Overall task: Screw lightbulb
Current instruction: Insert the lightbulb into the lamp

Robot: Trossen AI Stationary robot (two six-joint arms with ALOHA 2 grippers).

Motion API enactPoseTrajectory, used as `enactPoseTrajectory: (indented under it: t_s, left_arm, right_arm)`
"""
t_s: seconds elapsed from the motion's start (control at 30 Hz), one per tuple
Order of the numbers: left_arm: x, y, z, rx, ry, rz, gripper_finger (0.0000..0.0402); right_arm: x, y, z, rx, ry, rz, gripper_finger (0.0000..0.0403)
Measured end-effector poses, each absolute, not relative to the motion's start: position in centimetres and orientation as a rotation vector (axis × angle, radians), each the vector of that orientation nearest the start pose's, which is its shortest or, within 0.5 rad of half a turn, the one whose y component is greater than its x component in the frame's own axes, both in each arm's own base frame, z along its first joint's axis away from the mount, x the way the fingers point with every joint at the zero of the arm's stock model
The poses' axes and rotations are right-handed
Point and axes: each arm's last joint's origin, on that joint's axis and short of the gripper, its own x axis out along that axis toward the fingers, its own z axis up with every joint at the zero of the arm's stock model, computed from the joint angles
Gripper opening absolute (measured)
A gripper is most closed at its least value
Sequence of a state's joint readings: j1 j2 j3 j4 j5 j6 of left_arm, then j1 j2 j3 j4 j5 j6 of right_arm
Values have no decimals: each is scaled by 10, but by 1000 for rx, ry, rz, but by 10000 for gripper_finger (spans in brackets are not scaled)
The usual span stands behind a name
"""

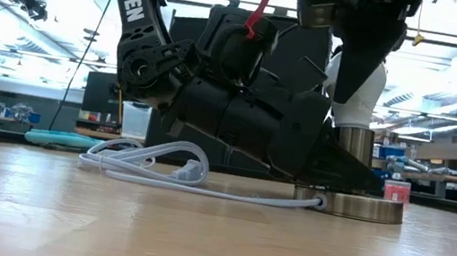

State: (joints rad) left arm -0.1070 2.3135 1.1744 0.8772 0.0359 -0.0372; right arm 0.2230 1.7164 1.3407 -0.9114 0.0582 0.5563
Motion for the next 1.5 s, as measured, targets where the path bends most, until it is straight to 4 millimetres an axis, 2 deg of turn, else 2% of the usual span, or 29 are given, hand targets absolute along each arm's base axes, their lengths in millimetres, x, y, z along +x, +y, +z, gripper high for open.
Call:
enactPoseTrajectory:
  t_s: [0.2, 0.5, 0.8, 1.07, 1.5]
  left_arm:
    - [446, -49, 76, -43, 265, -115, 193]
    - [446, -48, 76, -42, 265, -106, 193]
    - [447, -47, 75, -42, 266, -90, 193]
    - [447, -47, 75, -43, 267, -94, 193]
    - [447, -47, 75, -41, 270, -99, 193]
  right_arm:
    - [327, 72, 238, 419, 1255, -307, 279]
    - [328, 71, 238, 454, 1246, -333, 284]
    - [331, 70, 239, 304, 1247, -162, 319]
    - [335, 67, 241, 250, 1229, -108, 368]
    - [335, 63, 243, 187, 1222, -90, 371]
